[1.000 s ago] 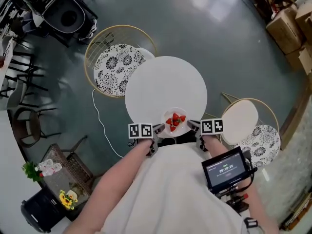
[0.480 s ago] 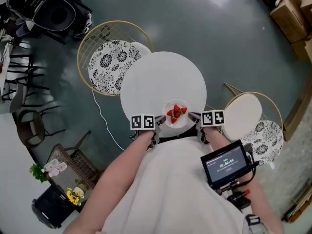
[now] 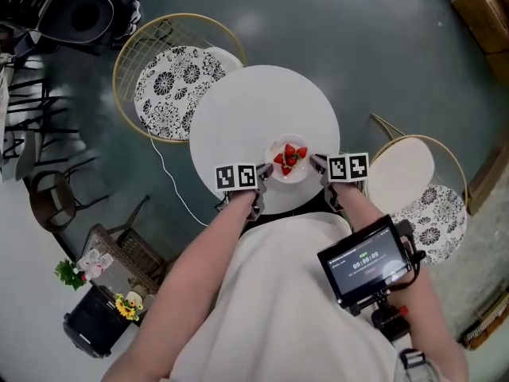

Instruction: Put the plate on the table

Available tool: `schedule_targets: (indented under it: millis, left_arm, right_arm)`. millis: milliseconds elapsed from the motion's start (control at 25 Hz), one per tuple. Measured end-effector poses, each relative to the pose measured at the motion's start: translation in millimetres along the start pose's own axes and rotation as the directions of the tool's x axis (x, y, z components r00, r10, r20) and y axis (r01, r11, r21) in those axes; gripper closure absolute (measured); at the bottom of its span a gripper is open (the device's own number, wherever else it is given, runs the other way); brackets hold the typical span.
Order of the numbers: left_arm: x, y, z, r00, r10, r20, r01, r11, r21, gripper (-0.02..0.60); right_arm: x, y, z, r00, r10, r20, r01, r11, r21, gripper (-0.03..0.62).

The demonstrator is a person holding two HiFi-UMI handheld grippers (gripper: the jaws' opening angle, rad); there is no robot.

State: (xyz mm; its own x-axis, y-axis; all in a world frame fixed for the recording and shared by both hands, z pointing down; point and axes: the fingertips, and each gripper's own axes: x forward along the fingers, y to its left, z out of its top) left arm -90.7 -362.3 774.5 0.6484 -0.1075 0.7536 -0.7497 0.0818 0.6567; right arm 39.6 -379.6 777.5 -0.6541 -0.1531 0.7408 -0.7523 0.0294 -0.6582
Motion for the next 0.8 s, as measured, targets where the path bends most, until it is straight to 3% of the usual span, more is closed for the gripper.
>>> schedule_targets:
  millis: [320, 600, 800]
  left_arm:
    - [23.4, 8.2, 34.1, 0.996, 0.084, -0.018, -0.083, 0.994, 0.071, 0.554]
    - [32.7, 9.0, 39.9, 0.972, 0.23, -0.055, -0.22, 0.964, 0.147, 0.532]
    - [34.2, 7.6, 39.1, 0.963, 0.264, -0.061, -0.25, 0.952, 0.176, 0.525]
  right_arm:
    - [15.4, -15.6, 31.0, 0.998, -0.053, 0.019, 0.054, 0.997, -0.064, 0.568]
    - [17.3, -23.4, 36.4, 0.995, -0.097, 0.017, 0.099, 0.991, -0.091, 0.566]
    - [16.5, -26.0, 34.9, 0.991, -0.131, 0.014, 0.131, 0.98, -0.147, 0.557]
